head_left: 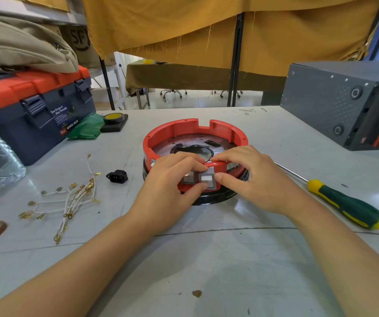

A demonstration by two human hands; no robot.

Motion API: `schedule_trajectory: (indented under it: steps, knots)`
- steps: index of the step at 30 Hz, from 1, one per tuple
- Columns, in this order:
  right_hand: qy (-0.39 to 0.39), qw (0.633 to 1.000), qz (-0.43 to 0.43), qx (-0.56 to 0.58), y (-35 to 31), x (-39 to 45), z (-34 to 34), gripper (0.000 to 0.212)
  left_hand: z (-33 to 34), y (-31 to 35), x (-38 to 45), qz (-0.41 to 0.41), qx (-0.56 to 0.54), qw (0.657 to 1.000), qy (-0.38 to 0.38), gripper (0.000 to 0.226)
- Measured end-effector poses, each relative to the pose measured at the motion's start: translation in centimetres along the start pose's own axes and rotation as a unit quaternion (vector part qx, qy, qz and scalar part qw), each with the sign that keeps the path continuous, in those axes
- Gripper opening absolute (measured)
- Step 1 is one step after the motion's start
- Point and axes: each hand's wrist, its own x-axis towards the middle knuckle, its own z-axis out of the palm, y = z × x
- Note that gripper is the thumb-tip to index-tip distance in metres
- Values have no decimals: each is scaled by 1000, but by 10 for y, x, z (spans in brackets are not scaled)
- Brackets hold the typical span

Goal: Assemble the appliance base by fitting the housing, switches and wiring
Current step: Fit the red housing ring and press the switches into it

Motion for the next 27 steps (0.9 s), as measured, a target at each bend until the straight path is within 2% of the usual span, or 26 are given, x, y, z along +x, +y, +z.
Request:
schedule_trajectory:
  steps: [14,19,23,27]
  knots:
    - [1,1000,-4,-16,1,0,1,31,1,3,2,41,31,998,29,16]
    - [18,999,-14,-32,1,0,3,30,1,1,2,17,25,999,17,18]
    - [32,997,-34,-59,1,-1,5,27,-3,-5,3,-14,-41,999,10,20]
    - [37,998,-44,-38,2,0,6,27,-7,-15,3,-47,-16,999,17,24]
